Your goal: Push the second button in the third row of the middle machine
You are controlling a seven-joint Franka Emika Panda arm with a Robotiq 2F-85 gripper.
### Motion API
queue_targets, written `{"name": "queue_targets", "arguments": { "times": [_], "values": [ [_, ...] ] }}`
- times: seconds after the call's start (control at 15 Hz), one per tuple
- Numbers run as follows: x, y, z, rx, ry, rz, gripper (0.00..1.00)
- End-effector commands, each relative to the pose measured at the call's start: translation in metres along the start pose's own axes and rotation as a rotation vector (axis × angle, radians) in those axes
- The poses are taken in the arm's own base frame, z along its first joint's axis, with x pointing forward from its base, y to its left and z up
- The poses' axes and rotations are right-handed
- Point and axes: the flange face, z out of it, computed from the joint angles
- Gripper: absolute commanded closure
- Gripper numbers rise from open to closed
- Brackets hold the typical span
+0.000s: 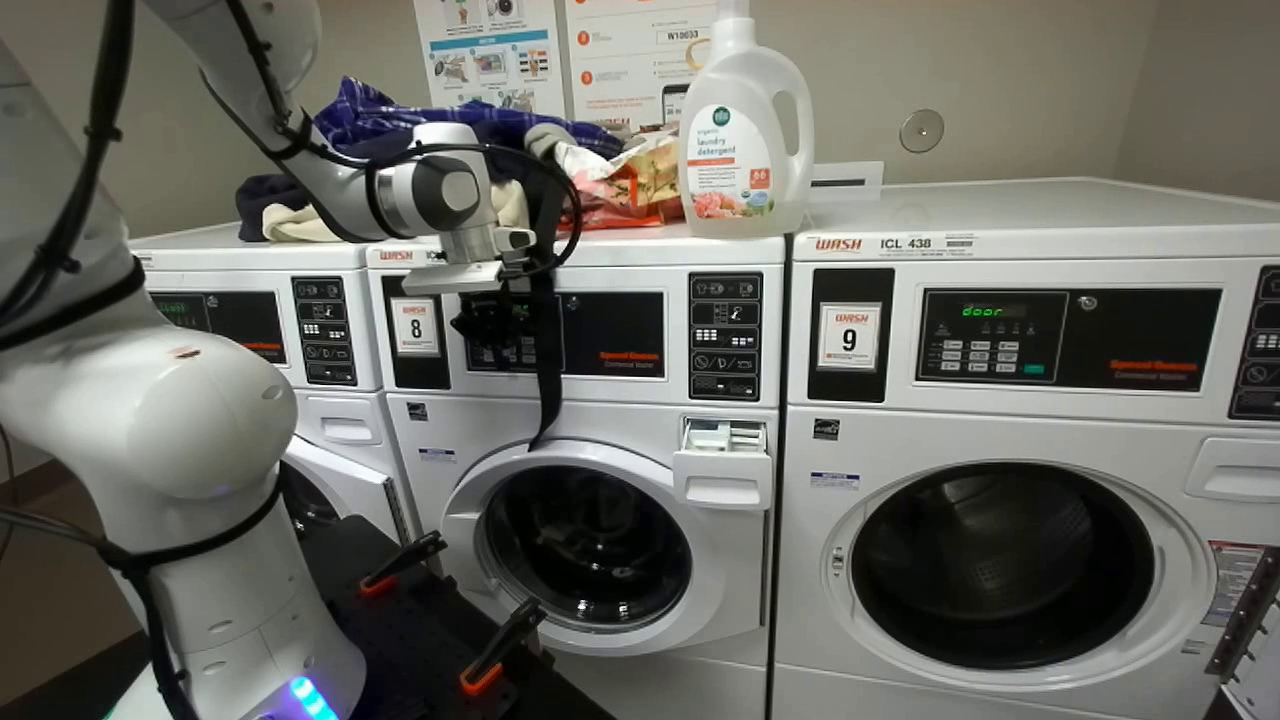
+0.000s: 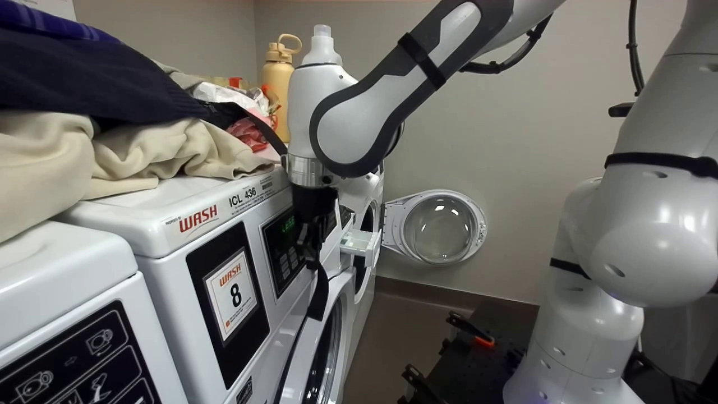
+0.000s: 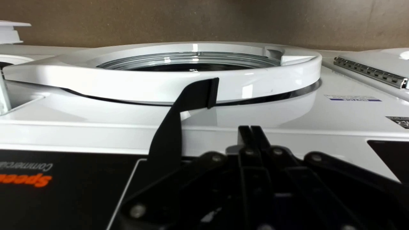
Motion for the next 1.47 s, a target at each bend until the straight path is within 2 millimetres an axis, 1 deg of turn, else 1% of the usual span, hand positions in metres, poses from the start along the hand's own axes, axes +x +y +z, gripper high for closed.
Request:
{"name": "queue_targets", "arguments": {
  "times": [0.0, 0.13, 0.4, 0.53, 0.67, 1.07, 1.2, 1.4],
  "values": [
    [0.006, -0.002, 0.001, -0.006, 0.090, 0.067, 0.95],
    [0.007, -0.005, 0.005, 0.002, 0.194, 0.122, 0.94],
    [-0.007, -0.012, 0.008, 0.011, 0.321, 0.216, 0.95],
    [-0.012, -0.014, 0.009, 0.008, 0.347, 0.234, 0.96],
    [-0.012, -0.014, 0.005, 0.005, 0.352, 0.243, 0.96],
    [-0.008, -0.018, -0.009, -0.003, 0.304, 0.218, 0.96],
    [-0.007, -0.019, -0.014, -0.001, 0.221, 0.177, 0.96],
    [-0.002, -0.020, -0.032, 0.025, 0.076, 0.116, 0.96]
  ]
}}
